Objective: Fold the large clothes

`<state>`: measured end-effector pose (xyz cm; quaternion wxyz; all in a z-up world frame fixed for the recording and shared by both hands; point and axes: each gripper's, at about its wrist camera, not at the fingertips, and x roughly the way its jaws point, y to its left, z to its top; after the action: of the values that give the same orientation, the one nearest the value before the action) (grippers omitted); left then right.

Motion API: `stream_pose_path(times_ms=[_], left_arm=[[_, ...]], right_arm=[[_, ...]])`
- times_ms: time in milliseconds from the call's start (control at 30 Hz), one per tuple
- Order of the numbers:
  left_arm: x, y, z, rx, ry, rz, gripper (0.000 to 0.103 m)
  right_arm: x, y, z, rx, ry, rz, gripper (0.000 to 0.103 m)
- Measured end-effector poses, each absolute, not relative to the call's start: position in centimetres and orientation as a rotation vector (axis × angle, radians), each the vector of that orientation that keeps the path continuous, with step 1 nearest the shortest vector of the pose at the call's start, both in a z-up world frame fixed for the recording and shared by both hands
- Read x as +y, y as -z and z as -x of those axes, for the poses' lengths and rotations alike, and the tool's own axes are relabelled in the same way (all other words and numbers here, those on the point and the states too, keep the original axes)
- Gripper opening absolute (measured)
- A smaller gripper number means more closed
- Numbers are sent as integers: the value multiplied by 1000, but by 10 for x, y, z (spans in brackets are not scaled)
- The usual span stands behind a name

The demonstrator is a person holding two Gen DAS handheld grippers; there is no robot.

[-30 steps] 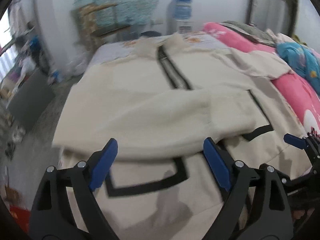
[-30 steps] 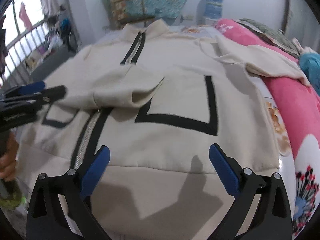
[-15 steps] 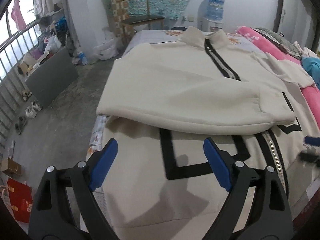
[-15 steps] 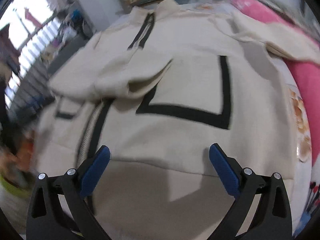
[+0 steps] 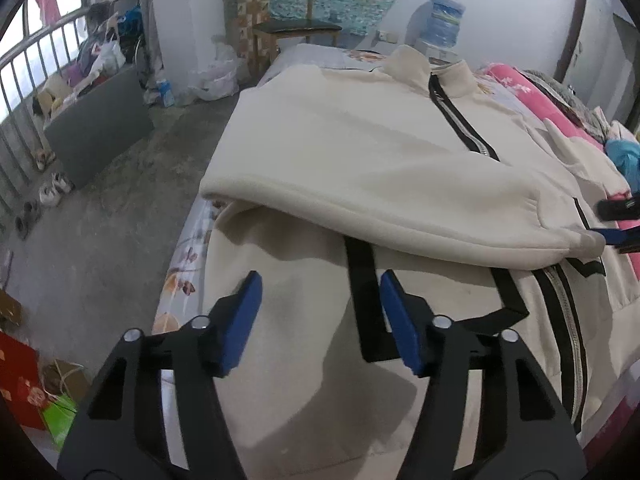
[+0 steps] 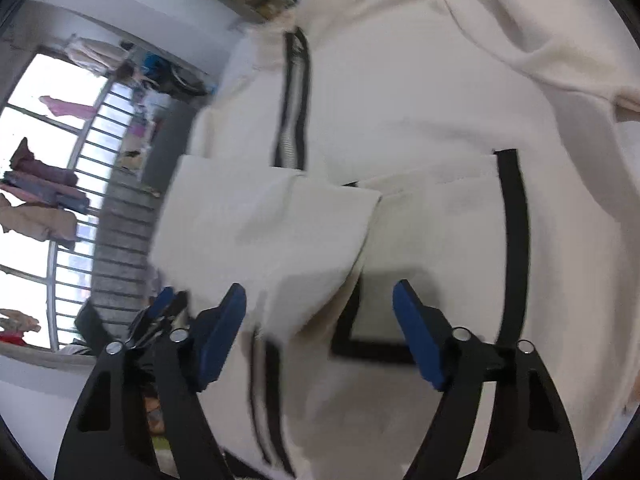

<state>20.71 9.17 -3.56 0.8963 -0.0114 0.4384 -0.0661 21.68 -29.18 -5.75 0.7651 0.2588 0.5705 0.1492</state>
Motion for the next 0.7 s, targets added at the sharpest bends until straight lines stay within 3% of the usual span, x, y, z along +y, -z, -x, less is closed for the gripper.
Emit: stream_pose_path(times_ms=[133,200,367,533,700], left_arm=[[105,39,-209,897,124,86,45],[108,40,-209,892,116,99,41],[114,41,-210,879,103,122,34],[119,42,-213,876,95,152,30],[123,42,-214,877,87,169,28]], right_arm=[[-284,66,-228,1263,-313,-497,53],[-277,66,-229,1273,-324,-455,37],[-262,66,-234,1287,-289,-312,8],[-244,28,-247,1182,-294,-122,5],[-250,-77,-282,867,-268,-106,5]])
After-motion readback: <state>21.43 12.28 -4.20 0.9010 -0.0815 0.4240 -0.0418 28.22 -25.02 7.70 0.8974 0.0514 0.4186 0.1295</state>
